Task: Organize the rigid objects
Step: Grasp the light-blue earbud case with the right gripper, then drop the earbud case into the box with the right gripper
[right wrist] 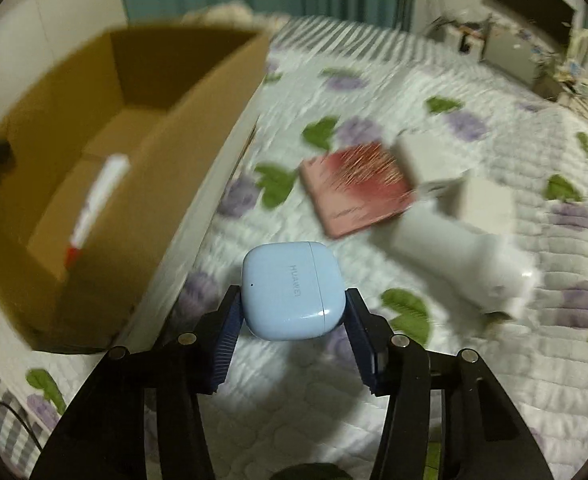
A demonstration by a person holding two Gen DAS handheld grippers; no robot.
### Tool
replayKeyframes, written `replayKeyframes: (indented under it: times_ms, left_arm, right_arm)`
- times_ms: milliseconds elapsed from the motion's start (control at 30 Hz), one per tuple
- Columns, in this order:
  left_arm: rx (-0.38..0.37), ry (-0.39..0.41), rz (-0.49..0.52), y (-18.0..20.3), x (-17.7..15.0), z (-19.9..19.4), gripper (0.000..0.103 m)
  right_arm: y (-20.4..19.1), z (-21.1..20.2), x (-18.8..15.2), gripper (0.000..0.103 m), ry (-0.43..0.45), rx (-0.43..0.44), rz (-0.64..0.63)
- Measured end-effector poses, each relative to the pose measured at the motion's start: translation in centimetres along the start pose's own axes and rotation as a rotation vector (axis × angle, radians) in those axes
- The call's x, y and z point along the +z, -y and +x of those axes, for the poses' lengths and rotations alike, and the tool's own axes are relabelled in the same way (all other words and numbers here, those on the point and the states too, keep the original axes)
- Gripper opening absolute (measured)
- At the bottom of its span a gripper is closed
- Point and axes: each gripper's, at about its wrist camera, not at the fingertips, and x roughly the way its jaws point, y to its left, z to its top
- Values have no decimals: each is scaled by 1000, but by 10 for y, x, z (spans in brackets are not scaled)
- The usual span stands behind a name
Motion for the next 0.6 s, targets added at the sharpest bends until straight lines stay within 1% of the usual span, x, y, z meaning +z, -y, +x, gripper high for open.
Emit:
replayKeyframes:
  times_ms: [100, 233, 300, 467, 600]
  left_arm:
    - [-1, -1, 1, 0, 0, 0, 12]
    - [0, -1, 4, 0, 0, 0, 12]
    - [-1, -2, 2, 0, 0, 0, 12]
    - [-5, -3, 0, 0, 0, 0, 12]
    - [-7, -8, -2, 1, 0, 0, 12]
  right_arm:
    - [7, -19, 5, 50, 56, 8, 18]
    - [6, -43, 20, 50, 121, -23, -16]
    - [6, -57, 36, 50, 167, -21, -40]
    - [-4, -86, 79, 50, 263, 43, -84]
    - [-30, -94, 117, 50, 314, 92, -145]
